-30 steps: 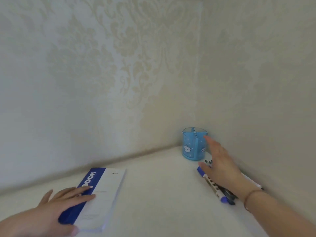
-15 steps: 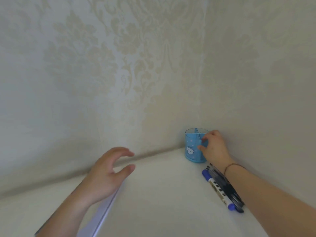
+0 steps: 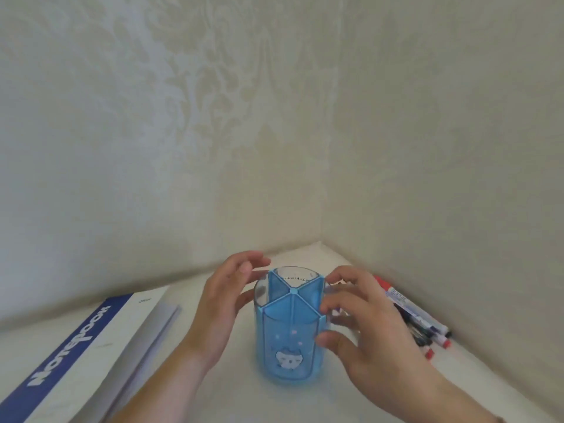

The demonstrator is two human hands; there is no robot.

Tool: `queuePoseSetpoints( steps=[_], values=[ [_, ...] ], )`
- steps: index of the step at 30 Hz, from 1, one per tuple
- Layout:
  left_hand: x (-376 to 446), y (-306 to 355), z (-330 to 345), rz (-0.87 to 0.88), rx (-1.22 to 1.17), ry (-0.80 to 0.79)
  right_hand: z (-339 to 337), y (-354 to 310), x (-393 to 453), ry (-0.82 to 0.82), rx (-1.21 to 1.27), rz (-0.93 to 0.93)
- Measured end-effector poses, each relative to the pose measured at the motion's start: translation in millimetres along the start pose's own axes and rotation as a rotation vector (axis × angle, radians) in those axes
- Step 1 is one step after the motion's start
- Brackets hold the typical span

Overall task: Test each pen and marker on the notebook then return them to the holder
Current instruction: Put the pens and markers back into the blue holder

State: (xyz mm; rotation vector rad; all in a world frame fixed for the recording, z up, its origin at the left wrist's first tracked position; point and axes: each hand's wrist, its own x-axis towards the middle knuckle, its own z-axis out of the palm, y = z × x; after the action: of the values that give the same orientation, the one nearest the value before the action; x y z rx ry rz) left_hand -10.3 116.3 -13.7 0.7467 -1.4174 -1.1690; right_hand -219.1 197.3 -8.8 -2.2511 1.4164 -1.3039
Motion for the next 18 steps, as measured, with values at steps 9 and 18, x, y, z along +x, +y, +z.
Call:
queuePoseSetpoints(
  steps=[9,18],
  values=[
    [-9.5,-6.5,-2.3,0.057,0.148,-0.296,-27.3,3.2,-1.2,-0.103,0.078,0.112],
    [-12.6,-13.1,2.3,0.107,0.282,-0.308,5.1,48.0,39.2,-0.300,-0.938,0.295]
  ],
)
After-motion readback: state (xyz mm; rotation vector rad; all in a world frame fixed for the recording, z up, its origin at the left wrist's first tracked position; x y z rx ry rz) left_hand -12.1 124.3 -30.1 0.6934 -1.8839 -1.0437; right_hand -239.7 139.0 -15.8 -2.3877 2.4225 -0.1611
